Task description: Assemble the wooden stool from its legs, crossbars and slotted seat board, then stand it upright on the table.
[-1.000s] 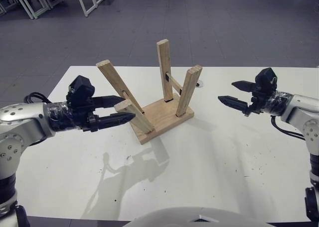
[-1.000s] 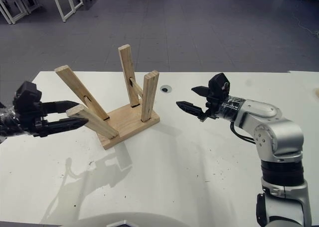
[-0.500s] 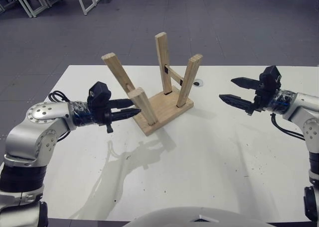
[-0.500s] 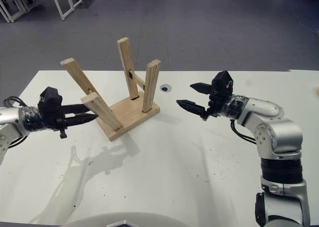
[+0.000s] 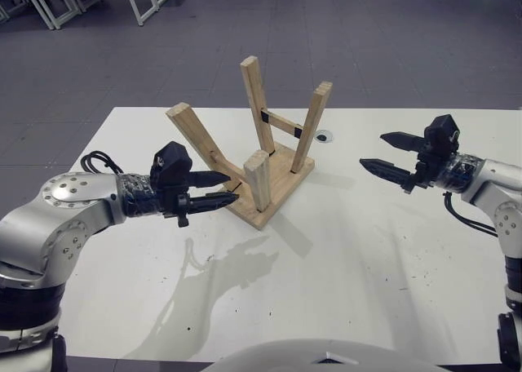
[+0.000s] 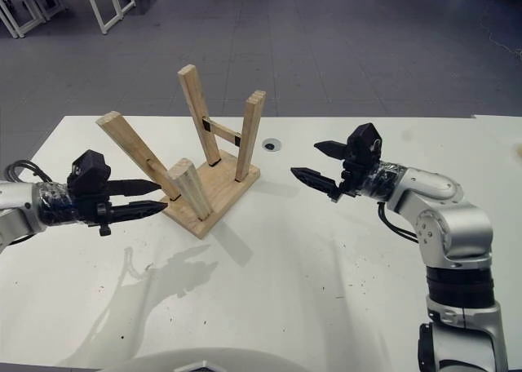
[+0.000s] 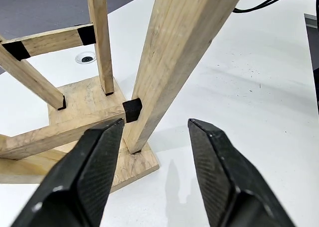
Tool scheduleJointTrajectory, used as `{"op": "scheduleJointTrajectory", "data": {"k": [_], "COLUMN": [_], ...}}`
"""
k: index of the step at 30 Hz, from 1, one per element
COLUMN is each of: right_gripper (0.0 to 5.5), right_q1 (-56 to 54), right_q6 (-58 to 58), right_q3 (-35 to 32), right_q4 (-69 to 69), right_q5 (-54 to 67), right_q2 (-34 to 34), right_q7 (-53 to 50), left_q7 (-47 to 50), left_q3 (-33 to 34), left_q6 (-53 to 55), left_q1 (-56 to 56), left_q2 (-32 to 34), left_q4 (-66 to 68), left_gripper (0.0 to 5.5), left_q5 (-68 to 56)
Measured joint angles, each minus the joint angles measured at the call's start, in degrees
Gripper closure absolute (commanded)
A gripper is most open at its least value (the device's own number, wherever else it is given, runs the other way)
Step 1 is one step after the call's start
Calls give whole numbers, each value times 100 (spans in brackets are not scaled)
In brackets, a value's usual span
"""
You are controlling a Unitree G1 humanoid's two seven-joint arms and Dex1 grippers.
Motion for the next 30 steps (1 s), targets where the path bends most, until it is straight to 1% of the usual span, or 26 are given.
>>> {"op": "scheduleJointTrajectory", "data": {"k": [2,4,5,8,11,13,15,19,25,28,30], "right_gripper": [106,106,106,106,106,106,106,106,106,106,106], "right_q1": [40,93,144,168,167,166,164,165,263,259,255], "right_q6": [0,0,0,2,8,9,8,2,3,4,24], "right_q3": [-5,-16,-17,-17,-19,-19,-19,-19,-14,-15,-34], "right_q4": [-16,-72,-98,-110,-133,-135,-135,-136,-220,-215,-215], "right_q5": [0,4,17,24,28,27,22,15,8,25,126], "right_q2": [11,31,46,113,145,156,158,159,155,0,-162], "right_q7": [-21,-67,-81,-121,-143,-151,-159,-183,-204,50,364], "left_q7": [431,984,1320,1996,2609,2883,3107,2961,2091,1503,834], "left_q3": [-6,-75,-154,-355,-908,-1139,-1183,-967,-657,-618,-563], "left_q6": [149,360,452,636,580,525,406,318,-292,-742,-1175], "left_q1": [-129,-281,-338,-357,-368,-367,-366,-339,-367,-332,-180], "left_q2": [-243,-626,-805,-1061,-1091,-1215,-1527,-1912,-1919,-1655,-1478], "left_q4": [-261,-780,-1050,-1323,-1202,-1086,-941,-872,-535,-205,19], "left_gripper": [233,217,217,217,217,217,245,307,408,418,420], "left_q5": [-69,-371,-440,-329,577,926,1132,860,596,696,676]}}
